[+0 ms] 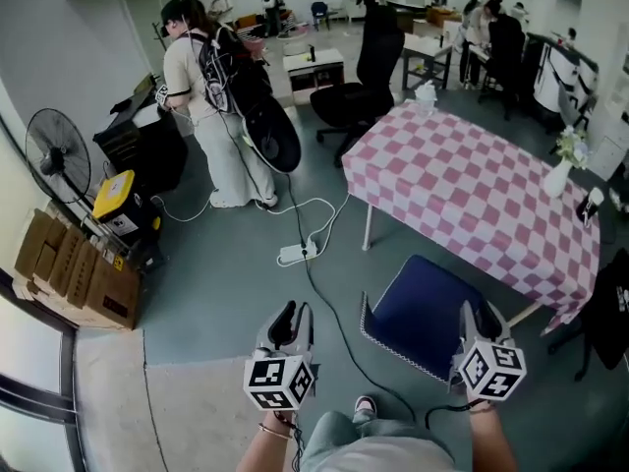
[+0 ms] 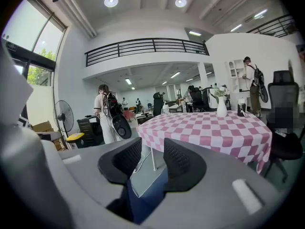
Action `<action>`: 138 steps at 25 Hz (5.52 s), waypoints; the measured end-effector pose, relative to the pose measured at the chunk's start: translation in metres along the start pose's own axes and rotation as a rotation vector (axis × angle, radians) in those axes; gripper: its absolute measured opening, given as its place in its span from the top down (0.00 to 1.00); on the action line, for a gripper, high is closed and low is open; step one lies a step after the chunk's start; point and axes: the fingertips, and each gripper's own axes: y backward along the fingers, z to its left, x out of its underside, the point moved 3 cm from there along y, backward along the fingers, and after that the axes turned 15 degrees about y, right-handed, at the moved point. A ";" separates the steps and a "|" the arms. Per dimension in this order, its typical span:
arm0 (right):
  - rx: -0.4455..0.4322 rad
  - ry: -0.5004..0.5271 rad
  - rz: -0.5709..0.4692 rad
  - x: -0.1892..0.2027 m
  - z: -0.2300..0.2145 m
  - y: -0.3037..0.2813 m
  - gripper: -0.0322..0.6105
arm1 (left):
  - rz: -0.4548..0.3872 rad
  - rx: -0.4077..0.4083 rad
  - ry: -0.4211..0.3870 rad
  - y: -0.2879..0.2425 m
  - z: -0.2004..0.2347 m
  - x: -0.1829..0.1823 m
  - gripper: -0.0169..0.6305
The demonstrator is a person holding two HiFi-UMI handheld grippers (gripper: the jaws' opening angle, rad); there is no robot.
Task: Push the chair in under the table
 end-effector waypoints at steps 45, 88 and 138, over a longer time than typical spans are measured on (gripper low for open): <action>0.104 -0.040 0.122 0.055 -0.020 0.073 0.75 | 0.596 0.809 -0.404 -0.097 -0.130 0.079 0.81; -0.589 0.789 0.668 0.173 0.085 0.032 0.75 | 0.982 1.088 -1.446 -0.046 -0.116 0.240 0.79; -0.593 0.758 0.755 0.200 0.079 -0.006 0.78 | 1.096 1.039 -1.362 -0.064 -0.131 0.283 0.84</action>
